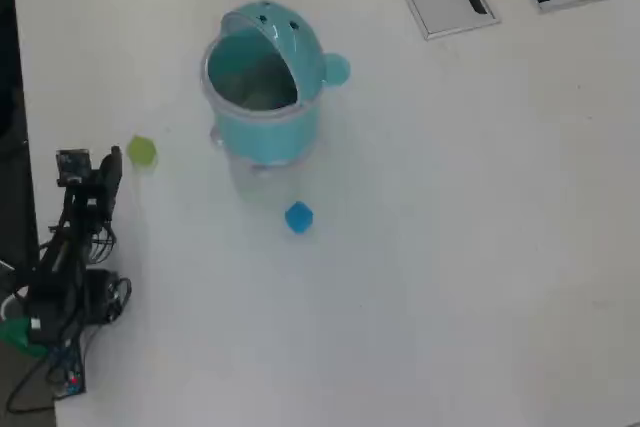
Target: Grasp RGB lego blocks and put them in the bin one by one.
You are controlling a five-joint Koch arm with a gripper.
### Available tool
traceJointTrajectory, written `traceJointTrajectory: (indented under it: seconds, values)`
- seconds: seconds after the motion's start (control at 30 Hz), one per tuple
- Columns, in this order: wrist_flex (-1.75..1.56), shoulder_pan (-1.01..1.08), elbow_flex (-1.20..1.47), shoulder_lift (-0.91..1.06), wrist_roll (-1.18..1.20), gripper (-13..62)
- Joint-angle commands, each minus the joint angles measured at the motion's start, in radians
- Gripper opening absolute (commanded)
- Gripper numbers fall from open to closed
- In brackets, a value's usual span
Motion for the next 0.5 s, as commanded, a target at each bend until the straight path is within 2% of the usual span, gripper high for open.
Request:
traceJointTrajectory:
  seconds: [0.0, 0.3, 0.47]
  values:
    - [-0.017, -0.018, -0.023, 0.061, -0.005, 29.2]
    - [0.011, 0.023, 0.048, -0.028, -0.005, 29.1]
    - [0.008, 0.077, 0.0, -0.129, -0.011, 29.1]
